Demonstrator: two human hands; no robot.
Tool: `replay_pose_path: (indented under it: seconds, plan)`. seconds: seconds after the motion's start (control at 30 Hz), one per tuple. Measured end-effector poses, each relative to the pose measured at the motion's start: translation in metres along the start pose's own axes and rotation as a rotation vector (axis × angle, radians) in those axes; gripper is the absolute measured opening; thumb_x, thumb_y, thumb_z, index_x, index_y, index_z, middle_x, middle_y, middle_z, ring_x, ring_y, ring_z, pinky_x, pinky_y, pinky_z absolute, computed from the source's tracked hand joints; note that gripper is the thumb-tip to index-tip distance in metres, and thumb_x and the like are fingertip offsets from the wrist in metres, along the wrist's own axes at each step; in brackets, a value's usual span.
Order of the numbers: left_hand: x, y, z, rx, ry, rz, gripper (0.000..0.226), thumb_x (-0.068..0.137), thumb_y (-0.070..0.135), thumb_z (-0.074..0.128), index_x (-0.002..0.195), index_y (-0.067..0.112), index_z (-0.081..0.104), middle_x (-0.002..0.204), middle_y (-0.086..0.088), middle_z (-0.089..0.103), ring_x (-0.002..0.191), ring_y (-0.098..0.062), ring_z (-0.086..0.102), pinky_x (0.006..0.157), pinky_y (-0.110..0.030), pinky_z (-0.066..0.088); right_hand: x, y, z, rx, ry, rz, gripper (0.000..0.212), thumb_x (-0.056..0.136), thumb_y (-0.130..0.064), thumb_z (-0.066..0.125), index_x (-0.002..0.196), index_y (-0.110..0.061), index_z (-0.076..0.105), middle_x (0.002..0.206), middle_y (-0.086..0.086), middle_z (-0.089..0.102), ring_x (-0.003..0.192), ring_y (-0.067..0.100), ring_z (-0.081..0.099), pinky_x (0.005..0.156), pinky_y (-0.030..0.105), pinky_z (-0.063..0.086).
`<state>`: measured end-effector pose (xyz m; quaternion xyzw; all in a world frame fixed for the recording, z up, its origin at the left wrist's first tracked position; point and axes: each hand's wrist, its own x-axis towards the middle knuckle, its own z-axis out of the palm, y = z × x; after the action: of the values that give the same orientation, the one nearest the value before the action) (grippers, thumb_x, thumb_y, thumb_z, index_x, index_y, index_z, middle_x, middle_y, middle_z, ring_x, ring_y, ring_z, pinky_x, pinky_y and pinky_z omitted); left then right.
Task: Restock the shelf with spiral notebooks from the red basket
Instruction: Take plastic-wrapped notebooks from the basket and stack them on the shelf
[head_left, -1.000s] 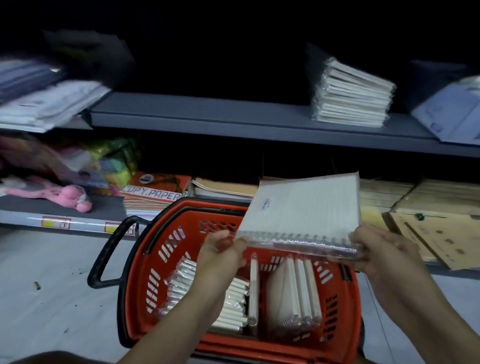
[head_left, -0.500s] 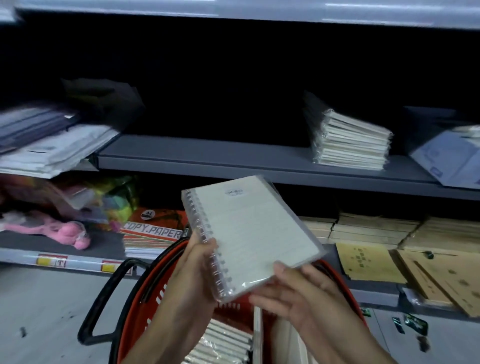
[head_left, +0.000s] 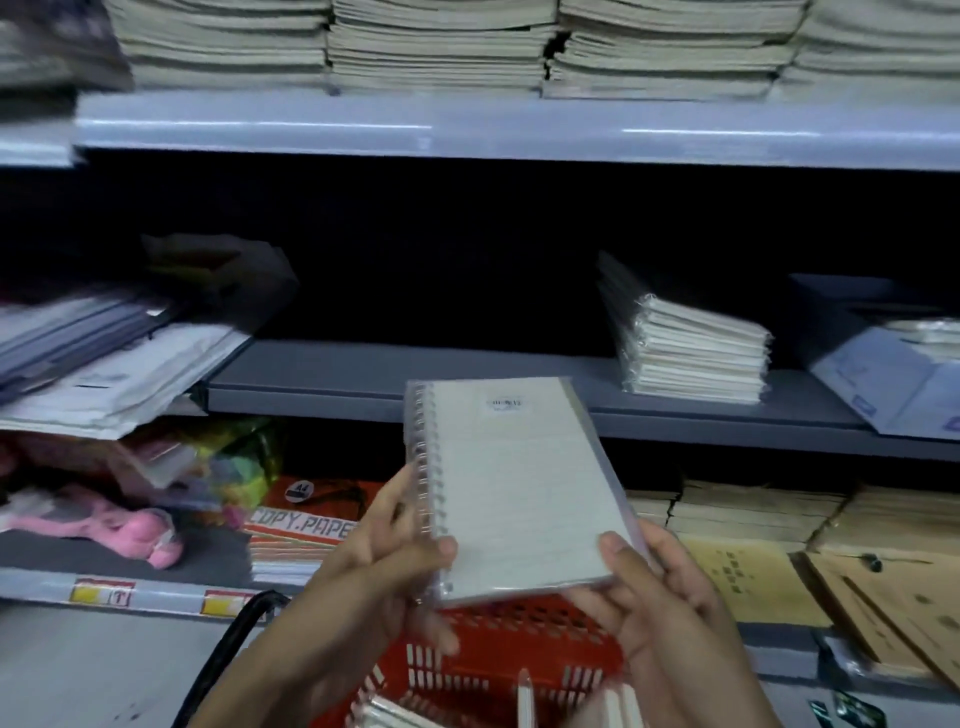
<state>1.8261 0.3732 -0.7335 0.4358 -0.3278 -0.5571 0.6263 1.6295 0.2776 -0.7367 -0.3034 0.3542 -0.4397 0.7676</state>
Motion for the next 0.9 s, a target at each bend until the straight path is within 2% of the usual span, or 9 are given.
replay_pose_path:
  seconds: [0.1, 0.23, 0.4, 0.5, 0.57, 0.63, 0.7, 0.8, 0.9]
  plan:
    - [0.028, 0.019, 0.0, -0.094, 0.167, 0.076, 0.065, 0.083, -0.002, 0.067, 0.139, 0.023, 0.045, 0.127, -0.01, 0.069, 0.088, -0.031, 0.073, 0.049, -0.032, 0.057, 0.025, -0.019, 0.02, -0.073, -0.029, -0.063, 0.025, 0.094, -0.007, 0.062, 0.119, -0.004, 0.062, 0.108, 0.015, 0.077, 0.095, 0.029, 0.076, 0.074, 0.036, 0.064]
    - [0.073, 0.044, -0.001, -0.08, 0.385, 0.127, 0.038, 0.089, 0.006, 0.066, 0.126, 0.005, 0.056, 0.104, -0.01, 0.078, 0.091, -0.022, 0.076, 0.068, -0.03, 0.062, 0.069, -0.038, 0.052, -0.123, -0.084, -0.073, 0.024, 0.097, -0.009, 0.062, 0.12, -0.002, 0.059, 0.111, 0.016, 0.075, 0.096, 0.026, 0.076, 0.086, 0.037, 0.06]
    - [0.102, 0.047, -0.015, 0.017, 0.442, 0.063, 0.059, 0.082, 0.012, 0.079, 0.133, 0.0, 0.052, 0.126, -0.016, 0.067, 0.102, -0.024, 0.074, 0.099, -0.04, 0.053, 0.118, -0.045, 0.065, -0.317, -0.042, 0.016, 0.03, 0.094, -0.016, 0.069, 0.115, 0.003, 0.06, 0.101, 0.021, 0.075, 0.082, 0.029, 0.078, 0.079, 0.033, 0.061]
    - [0.101, 0.035, -0.02, 0.42, 0.66, 0.053, 0.046, 0.077, 0.013, 0.084, 0.118, 0.015, 0.062, 0.103, -0.004, 0.073, 0.08, -0.016, 0.071, 0.093, -0.05, 0.055, 0.124, -0.038, 0.053, -0.555, -0.017, -0.007, 0.044, 0.087, -0.02, 0.077, 0.121, -0.003, 0.054, 0.095, 0.014, 0.075, 0.074, 0.028, 0.078, 0.073, 0.033, 0.062]
    - [0.103, 0.028, -0.023, 0.545, 0.725, 0.087, 0.037, 0.078, 0.018, 0.083, 0.112, 0.019, 0.067, 0.076, 0.002, 0.074, 0.059, -0.01, 0.065, 0.075, -0.05, 0.057, 0.125, -0.035, 0.046, -0.662, 0.0, -0.093, 0.049, 0.084, -0.015, 0.08, 0.124, -0.004, 0.053, 0.091, 0.014, 0.074, 0.069, 0.028, 0.077, 0.07, 0.034, 0.062]
    - [0.11, 0.027, -0.023, 0.587, 0.744, 0.15, 0.036, 0.08, 0.02, 0.082, 0.113, 0.017, 0.069, 0.073, 0.002, 0.076, 0.065, -0.008, 0.071, 0.062, -0.028, 0.054, 0.129, -0.036, 0.045, -0.774, 0.025, -0.192, 0.042, 0.084, -0.014, 0.08, 0.119, -0.002, 0.059, 0.087, 0.014, 0.073, 0.058, 0.021, 0.073, 0.056, 0.028, 0.059]
    - [0.121, 0.028, -0.021, 0.696, 0.746, 0.185, 0.035, 0.082, 0.024, 0.081, 0.114, 0.018, 0.07, 0.077, 0.005, 0.073, 0.071, -0.004, 0.07, 0.061, -0.014, 0.047, 0.138, -0.04, 0.046, -0.95, 0.073, -0.282, 0.036, 0.085, -0.024, 0.08, 0.114, -0.009, 0.066, 0.085, 0.008, 0.073, 0.051, 0.011, 0.068, 0.05, 0.022, 0.053]
    - [0.142, 0.034, -0.021, 0.815, 0.75, 0.218, 0.038, 0.081, 0.028, 0.081, 0.116, 0.015, 0.072, 0.085, 0.008, 0.068, 0.077, -0.005, 0.064, 0.068, -0.013, 0.045, 0.154, -0.047, 0.048, -1.265, 0.166, -0.447, 0.035, 0.082, -0.044, 0.079, 0.105, -0.018, 0.077, 0.082, -0.005, 0.072, 0.07, 0.013, 0.068, 0.066, 0.031, 0.055]
    - [0.168, 0.037, -0.029, 0.882, 0.791, 0.215, 0.039, 0.078, 0.032, 0.083, 0.113, 0.016, 0.075, 0.104, 0.002, 0.072, 0.102, -0.014, 0.064, 0.085, -0.021, 0.047, 0.169, -0.052, 0.059, -1.443, 0.214, -0.508, 0.034, 0.085, -0.051, 0.073, 0.092, -0.017, 0.079, 0.082, 0.0, 0.075, 0.08, 0.022, 0.068, 0.072, 0.035, 0.054]
